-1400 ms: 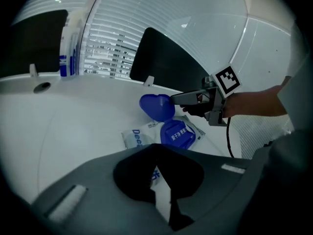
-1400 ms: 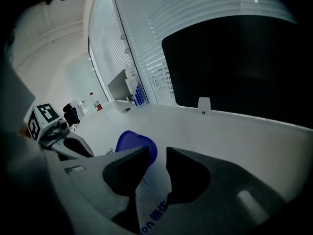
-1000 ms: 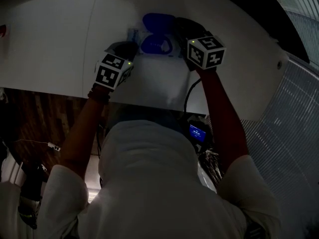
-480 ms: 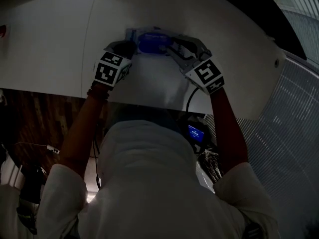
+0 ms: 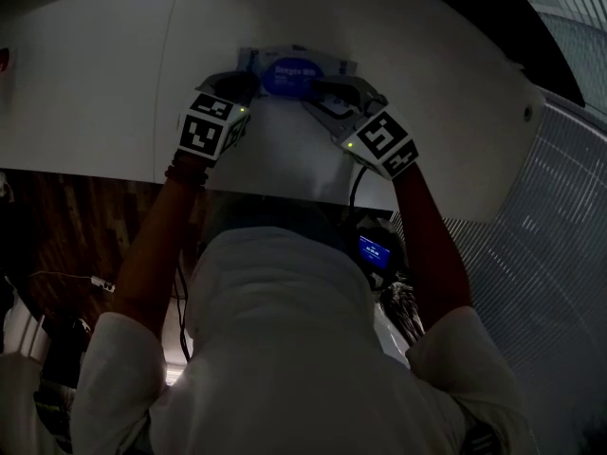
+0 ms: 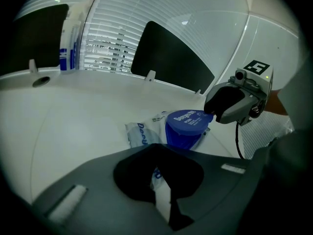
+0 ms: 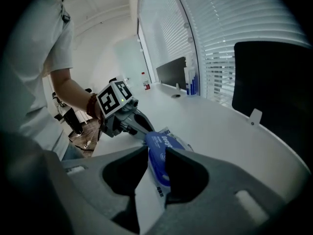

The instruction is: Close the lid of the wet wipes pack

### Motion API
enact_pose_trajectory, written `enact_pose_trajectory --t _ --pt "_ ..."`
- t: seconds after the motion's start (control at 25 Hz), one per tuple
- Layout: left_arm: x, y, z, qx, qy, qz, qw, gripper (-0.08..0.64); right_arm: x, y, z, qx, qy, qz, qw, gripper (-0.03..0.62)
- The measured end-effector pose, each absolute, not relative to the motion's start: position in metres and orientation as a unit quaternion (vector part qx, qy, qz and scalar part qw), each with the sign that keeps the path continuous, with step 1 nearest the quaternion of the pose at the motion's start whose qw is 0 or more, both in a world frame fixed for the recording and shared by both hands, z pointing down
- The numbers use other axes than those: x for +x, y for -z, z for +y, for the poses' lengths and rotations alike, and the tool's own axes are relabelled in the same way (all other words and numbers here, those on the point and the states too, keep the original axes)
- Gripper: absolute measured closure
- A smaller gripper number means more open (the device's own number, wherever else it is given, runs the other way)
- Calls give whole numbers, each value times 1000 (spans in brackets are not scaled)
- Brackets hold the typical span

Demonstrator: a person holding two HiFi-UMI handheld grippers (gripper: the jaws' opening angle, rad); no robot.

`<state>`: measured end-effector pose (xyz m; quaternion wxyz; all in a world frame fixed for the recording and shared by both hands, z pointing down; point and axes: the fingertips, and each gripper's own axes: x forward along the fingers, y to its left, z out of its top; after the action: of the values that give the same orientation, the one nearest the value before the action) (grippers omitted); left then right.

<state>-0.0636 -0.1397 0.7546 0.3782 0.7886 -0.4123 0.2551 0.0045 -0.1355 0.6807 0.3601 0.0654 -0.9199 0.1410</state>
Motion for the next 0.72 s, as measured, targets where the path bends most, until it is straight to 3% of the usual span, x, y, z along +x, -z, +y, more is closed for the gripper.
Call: enact_pose_trajectory --t 0.08,0.36,0.44,0.72 --pt "-65 -755 -141 788 -256 -415 376 557 1 -686 -137 67 -137 -915 374 520" --pt "-66 -755 -142 788 -255 -418 373 557 -1 -713 -130 48 -106 -887 446 554" --pt "-67 -756 -142 788 -255 -419 371 557 0 -719 -130 48 -108 -882 456 591" --pt "-65 -755 -141 790 -251 -419 371 557 -2 -731 -131 48 -107 -871 477 591"
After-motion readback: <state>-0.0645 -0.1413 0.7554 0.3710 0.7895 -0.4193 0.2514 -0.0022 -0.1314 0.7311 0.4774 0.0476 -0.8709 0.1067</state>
